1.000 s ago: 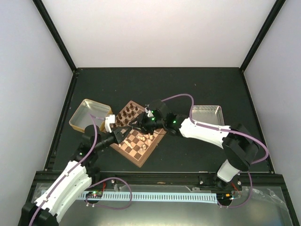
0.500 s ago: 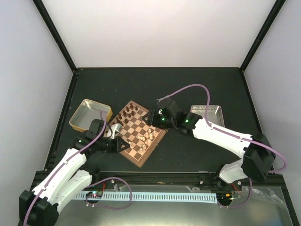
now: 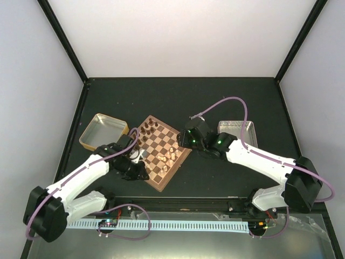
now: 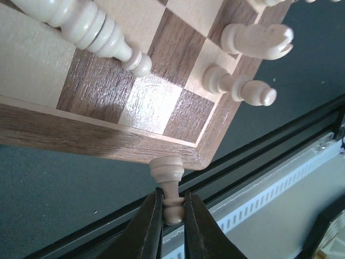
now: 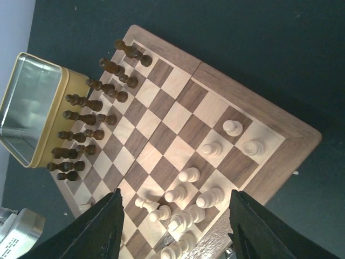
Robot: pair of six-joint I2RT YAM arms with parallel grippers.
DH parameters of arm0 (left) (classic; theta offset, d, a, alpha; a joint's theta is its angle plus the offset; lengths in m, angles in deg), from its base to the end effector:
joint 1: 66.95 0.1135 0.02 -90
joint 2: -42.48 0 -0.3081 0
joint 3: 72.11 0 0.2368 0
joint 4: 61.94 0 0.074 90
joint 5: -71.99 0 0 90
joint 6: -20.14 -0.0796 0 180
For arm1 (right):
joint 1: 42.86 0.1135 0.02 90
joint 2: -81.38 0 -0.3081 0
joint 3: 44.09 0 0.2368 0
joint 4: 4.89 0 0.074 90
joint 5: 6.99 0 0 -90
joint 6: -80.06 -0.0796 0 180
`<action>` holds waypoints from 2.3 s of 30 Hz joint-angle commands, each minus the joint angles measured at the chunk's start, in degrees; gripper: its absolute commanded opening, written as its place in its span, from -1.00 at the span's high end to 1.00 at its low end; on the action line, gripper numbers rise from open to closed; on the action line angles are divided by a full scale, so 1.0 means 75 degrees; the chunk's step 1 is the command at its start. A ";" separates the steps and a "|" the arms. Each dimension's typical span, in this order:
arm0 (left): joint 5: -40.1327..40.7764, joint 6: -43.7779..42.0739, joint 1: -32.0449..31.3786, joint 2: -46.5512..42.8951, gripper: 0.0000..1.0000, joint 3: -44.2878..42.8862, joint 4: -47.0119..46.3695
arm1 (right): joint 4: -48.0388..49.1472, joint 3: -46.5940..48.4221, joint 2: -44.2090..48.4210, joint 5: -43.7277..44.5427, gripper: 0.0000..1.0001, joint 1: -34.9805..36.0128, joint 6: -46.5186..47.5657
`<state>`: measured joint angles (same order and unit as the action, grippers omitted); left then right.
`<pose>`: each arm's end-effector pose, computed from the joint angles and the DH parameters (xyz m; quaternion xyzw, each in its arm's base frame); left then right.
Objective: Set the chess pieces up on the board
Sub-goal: Place the chess piece on the chessboard.
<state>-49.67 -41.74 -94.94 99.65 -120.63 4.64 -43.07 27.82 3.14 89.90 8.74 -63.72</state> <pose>0.0892 -0.0947 0.1997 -0.0340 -0.9541 0.2969 0.0181 0.1949 0.2305 0.2817 0.0407 0.9200 0.2734 0.2780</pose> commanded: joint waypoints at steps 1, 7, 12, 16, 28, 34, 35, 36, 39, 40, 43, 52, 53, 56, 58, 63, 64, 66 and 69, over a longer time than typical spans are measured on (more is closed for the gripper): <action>0.0379 0.0002 -0.0263 0.0535 0.90 -0.0481 0.0286 | 0.0016 -0.0112 0.0287 0.0510 -0.09 -0.0048 0.0255; 0.0419 -0.0045 -0.0454 0.1331 0.89 -0.0842 0.0161 | 0.0075 -0.0222 0.0362 0.0564 -0.10 -0.0065 0.0361; 0.0474 -0.0088 -0.0583 0.1853 0.82 -0.1089 0.0112 | 0.0101 -0.0303 0.0420 0.0657 -0.10 -0.0060 0.0398; 0.0596 -0.0184 -0.0588 0.2290 0.81 -0.1247 0.0061 | 0.0105 -0.0330 0.0456 0.0734 -0.11 -0.0062 0.0430; 0.0564 -0.0219 -0.0619 0.2660 0.56 -0.1367 0.0010 | 0.0082 -0.0388 0.0551 0.0827 -0.11 -0.0059 0.0437; 0.0626 -0.0210 -0.0626 0.2689 0.56 -0.1476 -0.0040 | 0.0064 -0.0423 0.0575 0.0846 -0.11 -0.0068 0.0435; 0.0618 -0.0200 -0.0625 0.2692 0.56 -0.1467 -0.0057 | 0.0054 -0.0430 0.0576 0.0855 -0.11 -0.0069 0.0433; 0.0613 -0.0200 -0.0621 0.2677 0.58 -0.1445 -0.0075 | 0.0052 -0.0435 0.0586 0.0861 -0.11 -0.0060 0.0432; 0.0626 -0.0174 -0.0618 0.2656 0.70 -0.1392 -0.0138 | 0.0057 -0.0440 0.0586 0.0871 -0.11 -0.0059 0.0440; 0.0624 -0.0166 -0.0621 0.2663 0.71 -0.1376 -0.0170 | 0.0056 -0.0448 0.0582 0.0866 -0.11 -0.0068 0.0436; 0.0637 -0.0151 -0.0627 0.2668 0.72 -0.1360 -0.0237 | 0.0052 -0.0476 0.0586 0.0868 -0.11 -0.0060 0.0429; 0.0771 -0.0059 -0.0621 0.2611 0.75 -0.1316 -0.0424 | 0.0074 -0.0517 0.0564 0.0825 -0.11 -0.0059 0.0426; 0.0793 -0.0056 -0.0621 0.2598 0.74 -0.1303 -0.0436 | 0.0090 -0.0519 0.0564 0.0815 -0.11 -0.0065 0.0430; 0.0909 -0.0036 -0.0628 0.2588 0.70 -0.1331 -0.0434 | 0.0143 -0.0519 0.0531 0.0735 -0.11 -0.0059 0.0507; 0.0950 -0.0012 -0.0624 0.2571 0.68 -0.1354 -0.0441 | 0.0189 -0.0518 0.0497 0.0638 -0.11 -0.0070 0.0616; 0.0950 0.0004 -0.0615 0.2373 0.53 -0.1474 -0.0403 | 0.0309 -0.0399 0.0333 0.0090 -0.08 -0.0062 0.1205; 0.0959 0.0003 -0.0616 0.2317 0.50 -0.1516 -0.0375 | 0.0314 -0.0368 0.0311 -0.0018 -0.06 -0.0066 0.1321; 0.0960 0.0007 -0.0607 0.2220 0.46 -0.1573 -0.0346 | 0.0375 -0.0348 0.0276 -0.0234 -0.04 -0.0054 0.1566; 0.0989 0.0046 -0.0599 0.1854 0.44 -0.1604 -0.0376 | 0.0476 -0.0266 0.0181 -0.0643 0.03 -0.0033 0.1969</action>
<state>-43.44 -42.02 -99.33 117.22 -129.94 2.24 -41.54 24.34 5.46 89.45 8.47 -54.23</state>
